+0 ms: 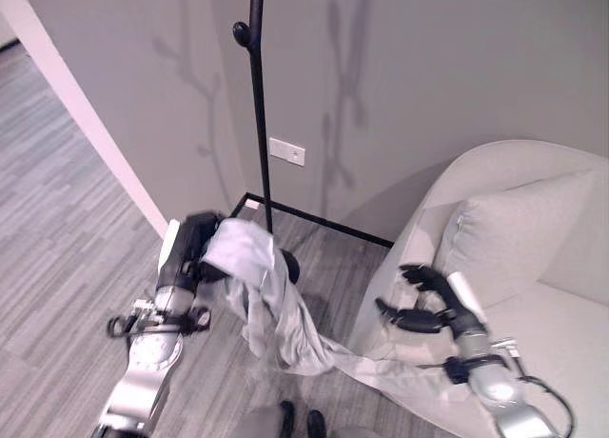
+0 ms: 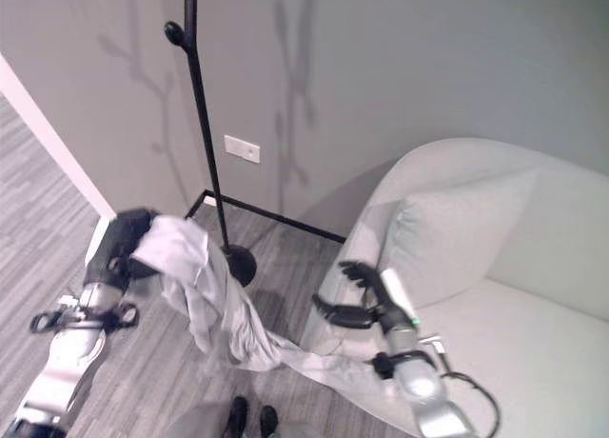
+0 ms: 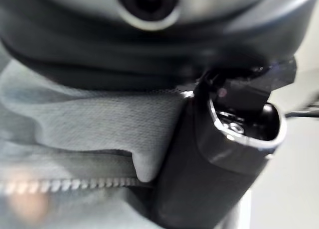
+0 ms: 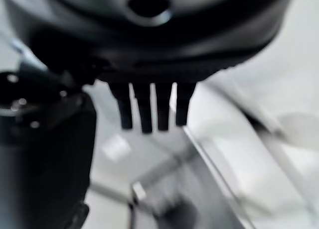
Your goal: Hang the clothes on the sofa on the clothes rack.
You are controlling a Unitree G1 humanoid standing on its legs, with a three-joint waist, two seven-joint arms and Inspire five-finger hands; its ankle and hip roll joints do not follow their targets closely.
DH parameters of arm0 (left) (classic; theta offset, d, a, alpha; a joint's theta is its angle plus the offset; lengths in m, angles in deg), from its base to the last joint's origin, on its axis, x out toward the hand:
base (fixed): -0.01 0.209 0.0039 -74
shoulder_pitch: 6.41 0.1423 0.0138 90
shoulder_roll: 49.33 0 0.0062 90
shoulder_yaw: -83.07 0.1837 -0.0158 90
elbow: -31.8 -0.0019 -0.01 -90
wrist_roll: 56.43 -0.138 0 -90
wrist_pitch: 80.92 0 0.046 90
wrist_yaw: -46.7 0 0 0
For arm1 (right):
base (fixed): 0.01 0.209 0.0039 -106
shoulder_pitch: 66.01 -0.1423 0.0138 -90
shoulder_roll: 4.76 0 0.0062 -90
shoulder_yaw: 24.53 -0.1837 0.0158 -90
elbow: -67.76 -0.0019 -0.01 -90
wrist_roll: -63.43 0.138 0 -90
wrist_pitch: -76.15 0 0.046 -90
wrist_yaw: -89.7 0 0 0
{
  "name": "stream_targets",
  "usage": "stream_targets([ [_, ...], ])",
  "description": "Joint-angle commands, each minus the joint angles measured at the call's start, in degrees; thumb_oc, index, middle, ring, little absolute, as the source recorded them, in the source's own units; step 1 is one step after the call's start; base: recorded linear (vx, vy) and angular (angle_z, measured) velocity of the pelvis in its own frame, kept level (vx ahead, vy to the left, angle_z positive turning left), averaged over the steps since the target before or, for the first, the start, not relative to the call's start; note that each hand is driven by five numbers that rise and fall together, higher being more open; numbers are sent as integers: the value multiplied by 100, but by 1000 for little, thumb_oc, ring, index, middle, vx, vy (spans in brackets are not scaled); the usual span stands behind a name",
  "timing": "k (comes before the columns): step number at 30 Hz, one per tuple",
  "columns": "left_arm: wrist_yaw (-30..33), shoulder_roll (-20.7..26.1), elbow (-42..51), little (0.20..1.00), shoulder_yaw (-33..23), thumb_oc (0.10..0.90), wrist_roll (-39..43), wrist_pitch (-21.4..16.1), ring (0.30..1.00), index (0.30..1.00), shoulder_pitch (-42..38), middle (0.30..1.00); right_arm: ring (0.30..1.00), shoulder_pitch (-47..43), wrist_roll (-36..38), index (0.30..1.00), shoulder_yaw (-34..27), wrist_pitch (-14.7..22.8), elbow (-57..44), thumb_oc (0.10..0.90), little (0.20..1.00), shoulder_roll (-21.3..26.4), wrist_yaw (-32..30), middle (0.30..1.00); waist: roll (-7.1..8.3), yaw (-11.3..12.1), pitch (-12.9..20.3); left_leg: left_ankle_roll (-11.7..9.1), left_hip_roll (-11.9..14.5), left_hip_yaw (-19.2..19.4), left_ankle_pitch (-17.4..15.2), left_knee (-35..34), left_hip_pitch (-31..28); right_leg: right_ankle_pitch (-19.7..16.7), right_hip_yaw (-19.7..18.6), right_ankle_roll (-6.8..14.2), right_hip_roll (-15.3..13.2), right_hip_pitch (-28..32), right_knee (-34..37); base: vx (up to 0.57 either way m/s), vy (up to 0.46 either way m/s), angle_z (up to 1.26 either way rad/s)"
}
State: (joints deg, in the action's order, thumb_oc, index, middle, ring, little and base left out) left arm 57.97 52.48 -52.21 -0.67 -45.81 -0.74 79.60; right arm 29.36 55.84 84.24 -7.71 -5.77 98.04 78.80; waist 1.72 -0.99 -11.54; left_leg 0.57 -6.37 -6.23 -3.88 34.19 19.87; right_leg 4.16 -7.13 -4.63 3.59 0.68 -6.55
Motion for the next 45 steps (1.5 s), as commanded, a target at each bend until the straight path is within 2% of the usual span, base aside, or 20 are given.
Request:
stream_targets([
  [1,662,168,1030,300,-351,400,-562,-932,300,300,-569,300,900,-484,-723,900,-335,227,-518,800,900,45,-673,900,80,-24,531,50,426,-41,-94,-2456,-1071,-191,-98,695,-258,181,780,120,132,-26],
  [2,794,95,1037,300,-237,400,-642,-976,300,300,-861,300,900,-575,-716,900,-152,217,-358,800,900,-5,-703,900,38,-59,568,-19,444,-90,19,-2669,-1123,-205,-92,714,-318,185,844,138,219,-50],
  [3,909,170,1089,300,-177,400,-764,-1078,300,300,-1124,300,900,-719,-749,900,19,208,-33,800,900,-103,-844,900,-138,-115,731,-75,492,-8,170,-3247,-1451,-207,-24,778,-422,171,938,136,222,-35],
  [4,1015,239,1102,300,-167,400,-830,-1122,300,300,-1251,300,900,-783,-720,900,75,230,-10,800,900,-168,-872,900,-198,-124,783,-86,463,7,234,-3421,-1591,-219,0,806,-499,187,966,153,247,-11],
  [6,1262,372,1248,300,-243,400,-870,-1150,300,300,-1596,300,900,-1020,-886,900,313,183,32,800,900,-314,-974,900,-330,-77,822,-41,390,63,265,-3669,-1844,-269,9,887,-653,233,1014,90,244,8],
  [7,1465,389,1319,300,-304,400,-927,-1104,300,300,-1730,300,900,-1153,-1163,900,389,135,143,800,900,-416,-1275,900,-381,-11,848,4,351,70,244,-3713,-1933,-289,5,931,-718,268,1031,54,230,3],
  [12,2289,679,1225,300,-114,400,-1423,-989,300,300,-2788,300,900,-1819,-1966,900,534,13,683,800,900,-785,-2638,900,-499,203,959,125,223,46,171,-3779,-2133,-282,48,1065,-888,402,1026,44,115,19],
  [15,2468,788,969,300,52,400,-1382,-972,300,300,-3335,300,900,-2051,-1896,900,600,51,851,800,900,-948,-2746,900,-584,264,1016,172,158,1,155,-3822,-2205,-314,121,1137,-987,463,1084,39,67,16],
  [17,2513,851,692,300,271,400,-1232,-961,300,300,-3893,300,900,-2334,-1902,900,782,94,927,800,900,-1003,-2749,900,-789,354,1067,220,57,-52,163,-3858,-2217,-363,198,1226,-1118,451,1127,15,110,-5],
  [19,2547,864,619,300,306,400,-1227,-968,300,300,-4016,300,900,-2395,-1907,900,797,105,910,800,900,-1011,-2744,900,-824,358,1071,227,38,-65,167,-3856,-2205,-368,210,1240,-1140,436,1128,-17,75,18],
  [21,2586,846,280,300,583,400,-1032,-992,300,300,-4511,300,900,-2593,-1986,900,945,235,277,800,900,-933,-2561,900,-1064,326,1114,268,-84,-105,212,-3874,-2118,-414,298,1319,-1274,359,1113,-30,132,20],
  [23,2587,824,273,300,581,400,-977,-976,300,300,-4491,300,900,-2618,-1864,900,1002,331,-35,800,900,-1002,-2432,900,-1114,293,1108,283,-111,-104,226,-3878,-2091,-435,312,1334,-1303,305,1075,-23,58,23],
  [25,2546,764,303,300,567,400,-864,-960,300,300,-4418,300,900,-2667,-1338,900,1225,461,-252,800,900,-1260,-2102,900,-1134,258,1060,315,-119,-40,236,-3866,-2027,-487,258,1332,-1314,202,1042,-31,8,-4],
  [28,2539,730,334,300,599,400,-774,-983,300,300,-4453,300,900,-2716,-1196,900,1335,452,-110,800,900,-1389,-2048,900,-1135,262,1048,317,-116,-21,233,-3861,-2015,-486,262,1333,-1311,185,1030,-10,-12,-6],
  [33,2486,320,443,300,771,400,-791,-988,300,300,-4908,300,900,-3184,458,900,2031,353,1369,800,900,-2273,-882,900,-1173,394,1017,312,-162,-44,267,-3842,-1861,-516,310,1327,-1331,67,1012,-30,4,3],
  [34,2470,295,440,300,775,400,-793,-993,300,300,-4915,300,399,-3179,646,399,2114,374,1395,466,399,-2326,-739,399,-1157,388,1010,310,-165,-39,268,-3842,-1848,-514,310,1323,-1328,55,1007,-7,8,9],
  [35,2400,242,435,300,766,400,-757,-992,300,300,-4921,300,300,-3148,932,300,2244,376,1529,400,300,-2389,-476,300,-1112,404,1002,306,-160,-29,273,-3846,-1832,-515,319,1318,-1318,35,993,-5,-6,6],
  [37,2278,251,381,300,794,400,-631,-1011,300,300,-4887,300,300,-3161,820,300,2366,338,1738,400,300,-2326,-415,300,-994,447,989,301,-127,-25,271,-3854,-1821,-516,325,1313,-1292,22,975,0,0,0],
  [40,2297,296,374,300,632,400,-765,-917,300,300,-4791,300,300,-2936,516,300,1930,198,1942,400,300,-2066,-739,300,-775,345,970,298,-51,36,244,-3878,-1856,-530,265,1301,-1206,27,970,8,-29,-2],
  [45,2310,431,413,300,434,400,-903,-843,300,300,-4556,300,300,-2385,504,300,1131,170,1847,400,300,-1688,-1120,300,-646,196,973,304,21,120,194,-3893,-1945,-540,203,1298,-1145,48,971,19,4,-6],
])
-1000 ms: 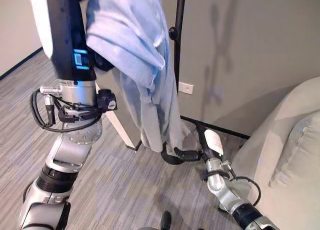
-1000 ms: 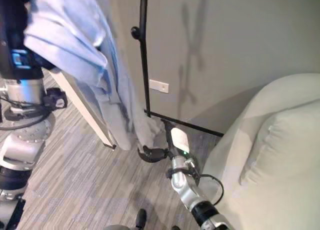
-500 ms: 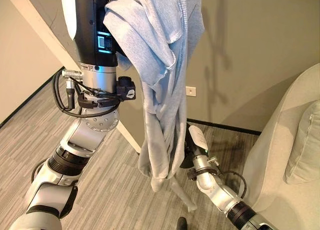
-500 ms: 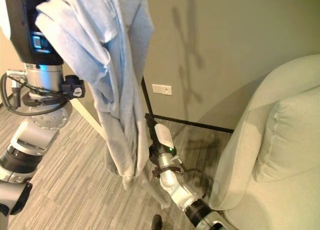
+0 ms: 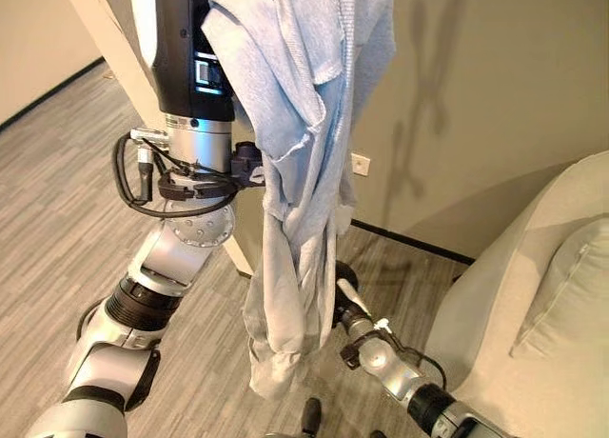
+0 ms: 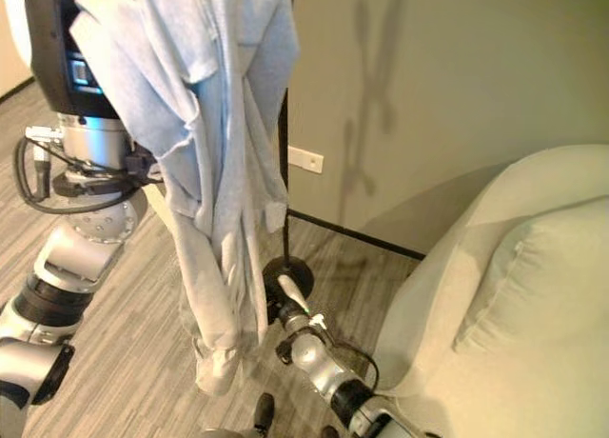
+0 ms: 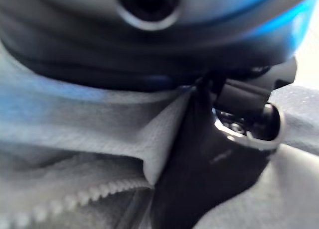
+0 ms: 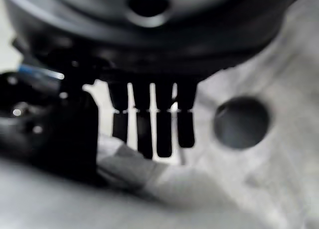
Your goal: Hang the clothes on the sofa on the clothes rack.
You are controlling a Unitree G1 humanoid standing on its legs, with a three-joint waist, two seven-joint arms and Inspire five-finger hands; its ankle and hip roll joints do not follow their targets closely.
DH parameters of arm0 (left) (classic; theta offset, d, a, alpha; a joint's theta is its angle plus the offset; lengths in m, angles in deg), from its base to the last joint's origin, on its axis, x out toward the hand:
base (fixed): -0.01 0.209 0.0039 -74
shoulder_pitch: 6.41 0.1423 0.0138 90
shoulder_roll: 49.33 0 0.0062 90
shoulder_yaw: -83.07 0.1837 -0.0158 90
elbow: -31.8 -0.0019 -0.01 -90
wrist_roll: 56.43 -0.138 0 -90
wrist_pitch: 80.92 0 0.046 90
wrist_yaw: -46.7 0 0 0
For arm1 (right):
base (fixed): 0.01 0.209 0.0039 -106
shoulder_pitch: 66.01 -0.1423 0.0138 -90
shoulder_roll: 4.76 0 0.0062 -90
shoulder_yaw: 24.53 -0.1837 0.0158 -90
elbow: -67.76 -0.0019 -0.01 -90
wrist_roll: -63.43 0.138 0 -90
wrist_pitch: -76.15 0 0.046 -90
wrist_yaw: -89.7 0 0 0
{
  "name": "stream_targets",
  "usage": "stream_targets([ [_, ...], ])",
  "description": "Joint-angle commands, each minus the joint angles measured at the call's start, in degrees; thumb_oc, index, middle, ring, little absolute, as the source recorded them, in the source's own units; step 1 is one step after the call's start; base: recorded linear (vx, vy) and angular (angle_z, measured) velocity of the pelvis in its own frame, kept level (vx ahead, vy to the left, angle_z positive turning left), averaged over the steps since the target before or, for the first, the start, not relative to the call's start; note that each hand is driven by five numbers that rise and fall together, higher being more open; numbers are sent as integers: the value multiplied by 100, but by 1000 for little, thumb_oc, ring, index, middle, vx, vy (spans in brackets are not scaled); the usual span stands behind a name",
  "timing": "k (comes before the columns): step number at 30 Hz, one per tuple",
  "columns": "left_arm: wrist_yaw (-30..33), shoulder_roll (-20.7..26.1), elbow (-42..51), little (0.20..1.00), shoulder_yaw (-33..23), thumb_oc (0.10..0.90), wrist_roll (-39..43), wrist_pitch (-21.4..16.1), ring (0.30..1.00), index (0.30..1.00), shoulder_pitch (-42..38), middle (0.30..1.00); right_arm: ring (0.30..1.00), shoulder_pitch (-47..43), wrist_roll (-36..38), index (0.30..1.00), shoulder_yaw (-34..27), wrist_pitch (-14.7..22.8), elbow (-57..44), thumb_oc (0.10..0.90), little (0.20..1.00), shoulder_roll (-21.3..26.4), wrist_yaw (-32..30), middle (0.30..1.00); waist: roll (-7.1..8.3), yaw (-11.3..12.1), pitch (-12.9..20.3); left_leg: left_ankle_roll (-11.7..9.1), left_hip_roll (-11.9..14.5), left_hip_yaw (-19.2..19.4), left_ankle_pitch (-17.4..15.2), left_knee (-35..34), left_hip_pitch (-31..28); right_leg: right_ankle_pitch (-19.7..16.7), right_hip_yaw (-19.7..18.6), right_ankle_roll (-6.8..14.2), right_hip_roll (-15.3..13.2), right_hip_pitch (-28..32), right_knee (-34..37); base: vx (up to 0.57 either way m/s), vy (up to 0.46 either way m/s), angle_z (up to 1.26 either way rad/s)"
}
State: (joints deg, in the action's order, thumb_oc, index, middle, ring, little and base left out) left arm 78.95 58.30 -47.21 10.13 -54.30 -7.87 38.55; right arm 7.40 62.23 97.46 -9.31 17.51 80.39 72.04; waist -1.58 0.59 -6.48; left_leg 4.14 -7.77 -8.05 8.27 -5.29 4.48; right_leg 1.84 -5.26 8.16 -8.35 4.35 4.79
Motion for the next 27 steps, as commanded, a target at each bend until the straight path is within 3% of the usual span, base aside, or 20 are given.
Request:
stream_targets([
  [1,219,-106,-75,300,-697,400,-73,-118,300,300,-392,300,300,-44,-154,300,-360,330,-549,400,300,178,-513,300,-296,16,477,-53,174,324,-1031,53,-422,-311,13,21,53,-303,-155,38,10,-19],
  [5,251,123,12,300,-965,400,-224,-92,300,300,-99,300,300,663,-208,300,-1391,315,-932,400,300,641,-938,300,-203,-138,516,-43,230,411,-1099,49,-510,-327,-33,47,74,-266,-145,36,13,-16],
  [6,250,114,17,300,-964,400,-226,-89,300,300,-91,300,300,682,-210,300,-1397,304,-952,400,300,648,-934,300,-207,-128,519,-42,231,415,-1101,48,-516,-326,-38,47,75,-263,-146,55,24,-17],
  [7,242,233,41,300,-1149,400,-275,-63,300,300,80,300,300,1109,-350,300,-2121,226,-1270,400,300,940,-1260,300,-147,-227,566,-28,256,463,-1150,43,-583,-338,-88,64,92,-244,-153,46,20,-27],
  [13,187,325,116,300,-1338,400,-270,-73,300,300,327,300,300,1516,-552,300,-2859,179,-1913,400,300,1150,-1542,300,-86,-345,632,-5,288,563,-1216,39,-672,-377,-171,94,100,-227,-174,32,22,-17],
  [14,177,317,118,300,-1348,400,-263,-72,300,300,348,300,472,1563,-533,472,-2880,208,-2031,515,472,1152,-1509,472,-82,-361,634,0,292,587,-1223,39,-681,-389,-203,96,105,-230,-183,15,21,-25],
  [15,159,319,112,300,-1352,400,-238,-70,300,300,366,300,542,1598,-500,542,-2879,266,-2134,562,542,1152,-1445,542,-77,-382,638,6,295,600,-1226,41,-687,-398,-226,97,106,-236,-195,12,30,-19],
  [16,126,358,102,300,-1349,400,-200,-60,300,300,385,300,300,1719,-552,300,-2760,318,-2344,400,300,1180,-1261,300,-78,-406,649,15,300,642,-1244,39,-714,-405,-259,108,107,-249,-228,17,31,-23],
  [20,56,377,146,300,-1326,400,-205,-52,300,300,386,300,300,1876,-833,300,-2696,381,-2613,400,300,1265,-1231,300,-103,-454,675,35,299,688,-1284,33,-769,-407,-301,133,96,-240,-253,12,19,-11],
  [21,4,373,200,300,-1312,400,-205,-66,300,300,372,300,900,1930,-811,900,-2731,430,-2815,800,900,1283,-1153,900,-116,-494,685,43,292,709,-1299,34,-795,-411,-326,142,91,-241,-262,0,0,0],
  [27,-145,411,110,300,-1157,400,-76,-92,300,300,211,300,900,2025,-324,900,-2526,710,-3283,800,900,1420,-484,900,-131,-553,687,63,284,795,-1319,33,-845,-417,-402,166,85,-278,-338,-3,0,-5],
])
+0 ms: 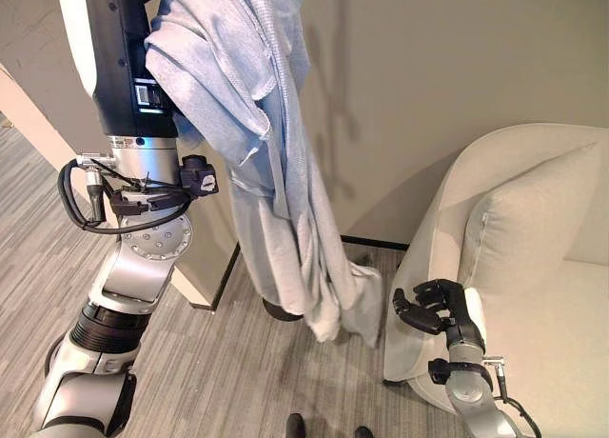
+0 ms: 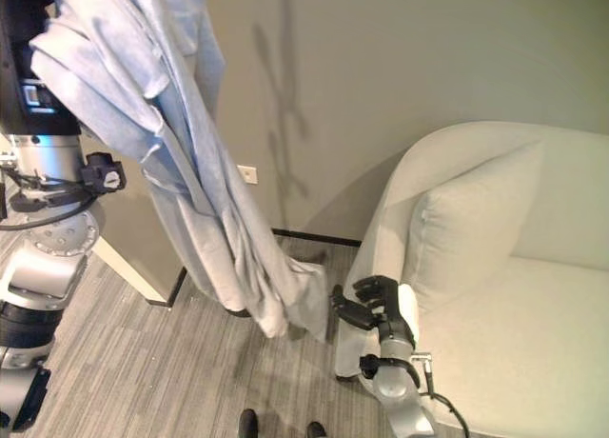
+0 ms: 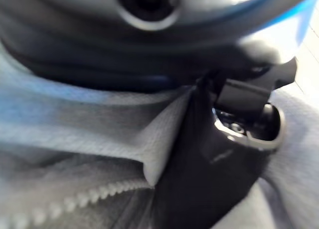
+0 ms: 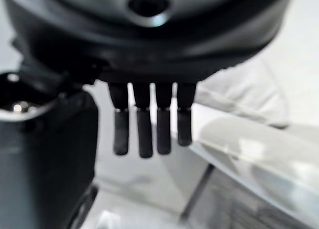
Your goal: Hang the clothes on the sofa on the clothes rack.
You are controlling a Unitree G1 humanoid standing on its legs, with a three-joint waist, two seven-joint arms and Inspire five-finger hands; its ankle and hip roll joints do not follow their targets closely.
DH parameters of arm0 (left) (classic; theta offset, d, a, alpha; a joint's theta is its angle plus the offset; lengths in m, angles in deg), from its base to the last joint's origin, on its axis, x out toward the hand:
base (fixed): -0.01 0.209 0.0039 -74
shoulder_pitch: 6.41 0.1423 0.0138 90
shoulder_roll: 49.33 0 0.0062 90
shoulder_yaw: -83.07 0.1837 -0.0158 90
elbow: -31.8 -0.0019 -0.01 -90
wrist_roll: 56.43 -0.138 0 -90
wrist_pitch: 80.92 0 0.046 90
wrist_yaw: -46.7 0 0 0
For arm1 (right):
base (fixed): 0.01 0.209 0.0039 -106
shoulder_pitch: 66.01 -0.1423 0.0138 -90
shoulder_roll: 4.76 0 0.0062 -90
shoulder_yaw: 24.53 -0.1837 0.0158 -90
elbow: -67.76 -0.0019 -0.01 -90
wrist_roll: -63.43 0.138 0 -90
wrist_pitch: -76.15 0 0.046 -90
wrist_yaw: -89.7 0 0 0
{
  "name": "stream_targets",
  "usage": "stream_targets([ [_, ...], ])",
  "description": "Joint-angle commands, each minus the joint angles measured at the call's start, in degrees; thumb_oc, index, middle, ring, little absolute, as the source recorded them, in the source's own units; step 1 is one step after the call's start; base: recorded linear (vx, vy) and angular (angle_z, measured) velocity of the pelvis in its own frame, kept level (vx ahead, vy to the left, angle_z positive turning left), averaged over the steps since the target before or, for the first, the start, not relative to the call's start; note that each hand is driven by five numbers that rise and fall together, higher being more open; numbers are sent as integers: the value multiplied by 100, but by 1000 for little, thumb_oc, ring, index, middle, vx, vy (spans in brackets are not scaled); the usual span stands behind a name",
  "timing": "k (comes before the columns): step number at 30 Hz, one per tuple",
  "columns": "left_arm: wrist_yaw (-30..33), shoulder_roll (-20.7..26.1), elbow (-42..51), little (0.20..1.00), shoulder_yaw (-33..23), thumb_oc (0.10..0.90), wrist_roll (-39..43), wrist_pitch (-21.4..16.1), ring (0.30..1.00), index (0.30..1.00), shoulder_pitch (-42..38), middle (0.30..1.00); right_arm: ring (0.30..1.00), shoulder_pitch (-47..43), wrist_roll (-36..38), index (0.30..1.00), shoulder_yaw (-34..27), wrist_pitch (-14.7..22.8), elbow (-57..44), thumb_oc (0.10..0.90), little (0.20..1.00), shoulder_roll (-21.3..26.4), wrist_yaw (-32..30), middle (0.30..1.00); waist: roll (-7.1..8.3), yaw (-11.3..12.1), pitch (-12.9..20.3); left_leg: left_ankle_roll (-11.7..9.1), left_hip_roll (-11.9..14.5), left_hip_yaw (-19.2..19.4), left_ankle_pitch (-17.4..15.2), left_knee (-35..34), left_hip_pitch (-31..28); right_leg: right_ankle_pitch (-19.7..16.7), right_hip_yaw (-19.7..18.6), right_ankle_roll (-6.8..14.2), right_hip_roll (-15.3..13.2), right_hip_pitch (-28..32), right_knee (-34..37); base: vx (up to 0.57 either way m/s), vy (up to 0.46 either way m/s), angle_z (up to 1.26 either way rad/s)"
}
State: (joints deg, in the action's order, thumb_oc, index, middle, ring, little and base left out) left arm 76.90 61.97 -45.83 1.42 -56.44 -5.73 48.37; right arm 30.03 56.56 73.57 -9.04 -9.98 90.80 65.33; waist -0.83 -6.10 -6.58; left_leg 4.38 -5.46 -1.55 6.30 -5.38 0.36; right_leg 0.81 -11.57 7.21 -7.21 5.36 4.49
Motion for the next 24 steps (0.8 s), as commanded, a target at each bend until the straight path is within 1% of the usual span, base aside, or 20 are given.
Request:
stream_targets([
  [1,39,58,-53,300,-271,400,162,-308,300,300,-785,300,900,-238,349,900,-99,738,-593,800,900,368,277,900,-216,114,697,42,51,147,-1125,43,-441,-318,217,266,-34,-385,-314,-5,-6,-4],
  [3,-2,84,-117,300,-182,400,228,-317,300,300,-864,300,900,-315,626,900,73,890,-738,800,900,336,506,900,-245,126,702,52,37,142,-1164,43,-471,-273,223,281,-59,-372,-322,5,-1,-4],
  [4,-2,91,-121,300,-184,400,229,-319,300,300,-869,300,900,-323,631,900,75,893,-736,800,900,336,509,900,-241,123,690,48,40,149,-1128,43,-455,-307,215,280,-55,-391,-325,2,-3,-5],
  [5,-22,109,-119,300,-141,400,245,-335,300,300,-897,300,900,-428,863,900,253,1008,-873,800,900,285,690,900,-265,149,696,49,34,163,-1127,43,-459,-306,213,281,-68,-395,-327,-19,-7,-3],
  [6,-22,112,-120,300,-142,400,245,-336,300,300,-899,300,900,-432,867,900,254,1010,-870,800,900,285,693,900,-264,147,694,49,33,163,-1127,43,-459,-305,213,281,-68,-395,-329,0,0,0],
  [7,-10,112,-123,300,-114,400,256,-352,300,300,-950,300,900,-536,1153,900,478,1088,-997,800,900,207,912,900,-287,168,684,49,30,163,-1122,44,-458,-303,220,275,-72,-409,-347,0,0,0],
  [8,-9,116,-126,300,-114,400,257,-354,300,300,-953,300,900,-540,1157,900,478,1089,-994,800,900,207,915,900,-285,165,681,49,30,161,-1121,44,-458,-301,222,275,-72,-409,-350,0,0,0],
  [9,2,123,-184,300,-74,400,291,-364,300,300,-1015,300,900,-642,1362,900,729,1129,-1112,800,900,151,1126,900,-301,191,665,47,25,149,-1112,44,-456,-295,239,274,-79,-410,-347,0,0,0],
  [10,3,127,-188,300,-74,400,292,-366,300,300,-1018,300,900,-647,1364,900,731,1130,-1109,800,900,150,1127,900,-301,190,667,46,25,149,-1110,44,-450,-297,239,274,-79,-415,-347,0,0,0],
  [11,44,121,-245,300,-32,400,336,-357,300,300,-1108,300,900,-886,1542,900,1201,1122,-1169,800,900,86,1373,900,-306,259,658,42,18,139,-1098,43,-439,-297,263,264,-88,-404,-323,-8,-22,5],
  [13,52,120,-244,300,2,400,389,-365,300,300,-1123,300,900,-1272,1431,900,1746,1088,-1054,800,900,-26,1455,900,-313,376,648,39,10,80,-1071,40,-413,-276,350,253,-97,-380,-281,-2,-31,8],
  [17,70,45,-258,300,46,400,458,-397,300,300,-1149,300,900,-1645,1372,900,2151,1065,-950,800,900,-162,1532,900,-317,458,620,37,11,49,-1050,38,-383,-257,425,242,-116,-381,-276,-5,-19,21],
  [19,84,-18,-259,300,137,400,490,-422,300,300,-1242,300,900,-2023,1226,900,2447,1026,-627,800,900,-316,1504,900,-348,511,566,36,-3,12,-1027,42,-329,-258,463,246,-126,-417,-295,-48,-22,11],
  [20,109,-91,-305,300,298,400,523,-448,300,300,-1489,300,900,-2460,981,900,2769,940,-202,800,900,-488,1474,900,-417,585,514,42,-32,-24,-1009,54,-257,-273,475,258,-156,-473,-304,-49,-10,6],
  [21,111,-87,-312,300,302,400,524,-451,300,300,-1500,300,900,-2470,979,900,2769,946,-191,800,900,-495,1471,900,-414,583,511,42,-32,-25,-1008,55,-252,-273,476,259,-156,-477,-306,-62,-1,7],
  [22,87,-242,-461,300,578,400,702,-494,300,300,-1827,300,900,-2857,719,900,3118,838,268,800,900,-679,1462,900,-529,640,486,54,-72,-62,-991,77,-176,-290,488,266,-200,-534,-309,-31,9,8],
  [24,84,-397,-522,300,739,400,819,-531,300,300,-2059,300,900,-3104,594,900,3315,789,616,800,900,-849,1455,900,-613,693,478,61,-109,-100,-983,104,-113,-295,519,277,-236,-562,-310,-29,17,8],
])
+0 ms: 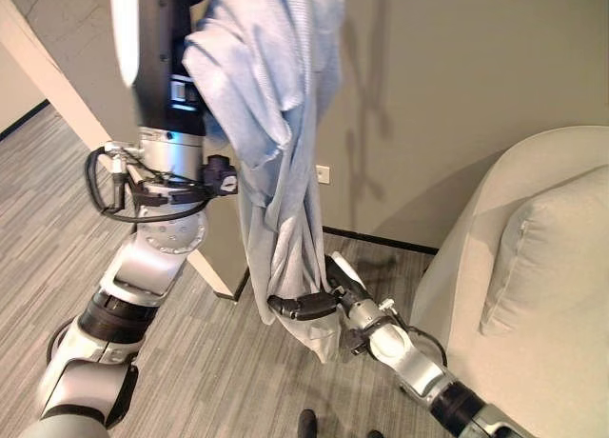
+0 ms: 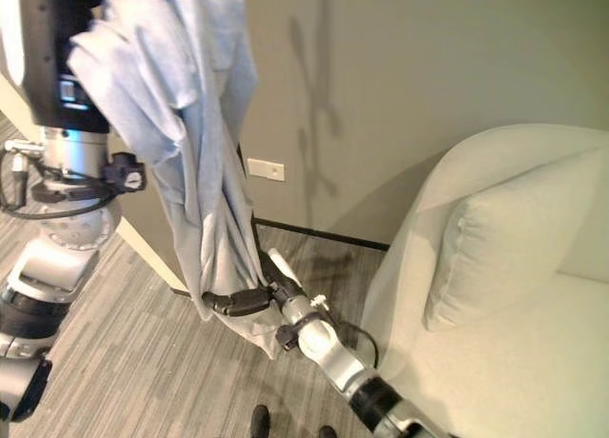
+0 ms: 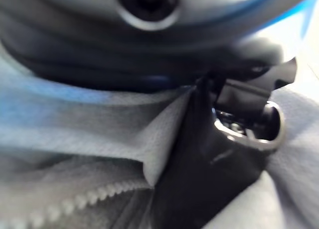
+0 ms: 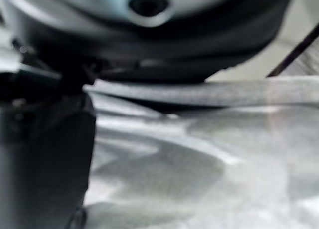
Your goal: Hang the clothes on the sofa on the clothes rack.
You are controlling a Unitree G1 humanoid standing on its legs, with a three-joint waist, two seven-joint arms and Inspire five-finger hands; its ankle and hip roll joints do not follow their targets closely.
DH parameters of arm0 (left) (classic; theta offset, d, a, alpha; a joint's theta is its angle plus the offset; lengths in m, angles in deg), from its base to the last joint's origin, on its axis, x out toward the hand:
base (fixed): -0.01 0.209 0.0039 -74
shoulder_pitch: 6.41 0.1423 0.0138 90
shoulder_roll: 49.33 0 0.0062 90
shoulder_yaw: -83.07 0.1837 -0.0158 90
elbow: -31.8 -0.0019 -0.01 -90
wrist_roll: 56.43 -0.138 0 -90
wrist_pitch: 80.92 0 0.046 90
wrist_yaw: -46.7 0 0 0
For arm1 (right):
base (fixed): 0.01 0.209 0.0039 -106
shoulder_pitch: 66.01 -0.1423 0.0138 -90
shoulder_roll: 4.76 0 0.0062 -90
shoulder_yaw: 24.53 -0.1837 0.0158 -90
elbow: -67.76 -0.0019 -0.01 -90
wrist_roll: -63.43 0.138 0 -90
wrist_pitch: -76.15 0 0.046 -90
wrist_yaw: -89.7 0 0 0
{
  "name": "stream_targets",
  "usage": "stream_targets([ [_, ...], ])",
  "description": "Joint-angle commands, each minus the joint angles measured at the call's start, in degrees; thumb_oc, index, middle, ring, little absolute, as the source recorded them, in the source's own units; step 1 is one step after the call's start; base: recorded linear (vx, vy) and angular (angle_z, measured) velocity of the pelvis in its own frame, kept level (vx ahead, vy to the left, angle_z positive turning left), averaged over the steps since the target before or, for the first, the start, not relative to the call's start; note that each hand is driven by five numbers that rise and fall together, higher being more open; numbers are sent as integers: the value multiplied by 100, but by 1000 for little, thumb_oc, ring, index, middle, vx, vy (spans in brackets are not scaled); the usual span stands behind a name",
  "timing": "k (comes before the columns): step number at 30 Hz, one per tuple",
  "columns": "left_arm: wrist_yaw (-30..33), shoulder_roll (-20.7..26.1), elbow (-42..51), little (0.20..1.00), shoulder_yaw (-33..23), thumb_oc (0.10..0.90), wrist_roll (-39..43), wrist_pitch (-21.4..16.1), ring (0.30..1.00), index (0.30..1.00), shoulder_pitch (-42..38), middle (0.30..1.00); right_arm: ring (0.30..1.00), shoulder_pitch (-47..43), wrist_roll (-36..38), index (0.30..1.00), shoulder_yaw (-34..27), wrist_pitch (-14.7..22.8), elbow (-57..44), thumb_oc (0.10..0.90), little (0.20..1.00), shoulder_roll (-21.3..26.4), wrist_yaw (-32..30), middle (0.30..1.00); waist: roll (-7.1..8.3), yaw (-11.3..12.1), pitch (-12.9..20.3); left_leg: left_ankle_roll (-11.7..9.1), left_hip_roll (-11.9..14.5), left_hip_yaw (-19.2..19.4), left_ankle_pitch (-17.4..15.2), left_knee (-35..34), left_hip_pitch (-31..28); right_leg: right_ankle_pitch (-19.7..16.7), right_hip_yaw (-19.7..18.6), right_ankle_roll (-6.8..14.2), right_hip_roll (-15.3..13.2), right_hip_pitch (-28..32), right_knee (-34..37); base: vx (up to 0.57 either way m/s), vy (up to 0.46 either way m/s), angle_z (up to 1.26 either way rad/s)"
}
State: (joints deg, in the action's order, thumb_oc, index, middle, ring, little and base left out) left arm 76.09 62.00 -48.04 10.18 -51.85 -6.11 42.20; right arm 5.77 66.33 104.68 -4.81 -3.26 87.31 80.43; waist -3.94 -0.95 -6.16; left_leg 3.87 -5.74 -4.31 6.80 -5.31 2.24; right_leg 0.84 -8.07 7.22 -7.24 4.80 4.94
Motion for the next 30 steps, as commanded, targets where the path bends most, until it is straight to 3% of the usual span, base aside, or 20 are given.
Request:
stream_targets([
  [1,159,-510,-311,300,-39,400,405,-509,300,300,-1574,300,900,-825,-463,900,316,343,95,800,900,-597,-67,900,-348,200,436,116,-103,150,-1027,108,-273,-303,178,284,-255,-516,-356,-13,14,9],
  [2,160,-508,-317,300,-34,400,406,-512,300,300,-1584,300,900,-834,-465,900,314,349,107,800,900,-604,-70,900,-345,198,434,116,-104,148,-1028,111,-268,-303,181,284,-256,-518,-357,-26,24,18],
  [6,324,-1355,-413,300,247,400,716,-617,300,300,-2232,300,900,-1488,-685,900,627,249,922,800,900,-1196,-242,900,-629,295,439,135,-231,-4,-988,164,-123,-350,254,312,-359,-593,-398,-13,36,25],
  [8,449,-1727,-370,300,233,400,776,-633,300,300,-2397,300,900,-1642,-775,900,629,195,1212,800,900,-1403,-373,900,-701,322,485,137,-270,-64,-974,171,-85,-348,297,309,-379,-597,-399,24,23,21],
  [9,532,-1863,-324,300,212,400,746,-640,300,300,-2485,300,300,-1701,-919,300,624,129,1408,400,300,-1462,-480,300,-724,337,523,132,-285,-102,-969,170,-74,-349,348,302,-385,-583,-391,52,0,18],
  [11,613,-1944,-199,300,138,400,596,-594,300,300,-2497,300,300,-1683,-927,300,536,60,1579,400,300,-1515,-559,300,-696,351,571,124,-284,-119,-966,148,-101,-349,390,293,-378,-531,-355,66,-31,21],
  [12,712,-1790,-36,300,-36,400,293,-506,300,300,-2394,300,300,-1425,-901,300,320,7,1648,400,300,-1399,-728,300,-600,318,597,107,-239,-104,-969,117,-144,-318,418,268,-342,-466,-317,55,-41,17],
  [15,789,-1650,-18,300,-164,400,146,-430,300,300,-2278,300,300,-1195,-896,300,145,-23,1631,400,300,-1280,-828,300,-538,283,592,94,-204,-62,-979,104,-185,-297,414,241,-310,-435,-301,28,-24,0],
  [23,972,-822,-48,300,-605,400,-367,-264,300,300,-1792,300,300,132,-869,300,-1088,49,1006,400,300,-255,-1229,300,-176,-9,574,29,5,126,-1038,43,-383,-203,377,176,-145,-304,-216,19,-16,-13],
  [30,1089,-231,-81,300,-872,400,-523,-260,300,300,-1494,300,300,884,-1352,300,-2327,-48,494,400,300,476,-1894,300,70,-119,677,-3,129,237,-1083,31,-456,-250,292,179,-56,-292,-183,14,0,-15],
])
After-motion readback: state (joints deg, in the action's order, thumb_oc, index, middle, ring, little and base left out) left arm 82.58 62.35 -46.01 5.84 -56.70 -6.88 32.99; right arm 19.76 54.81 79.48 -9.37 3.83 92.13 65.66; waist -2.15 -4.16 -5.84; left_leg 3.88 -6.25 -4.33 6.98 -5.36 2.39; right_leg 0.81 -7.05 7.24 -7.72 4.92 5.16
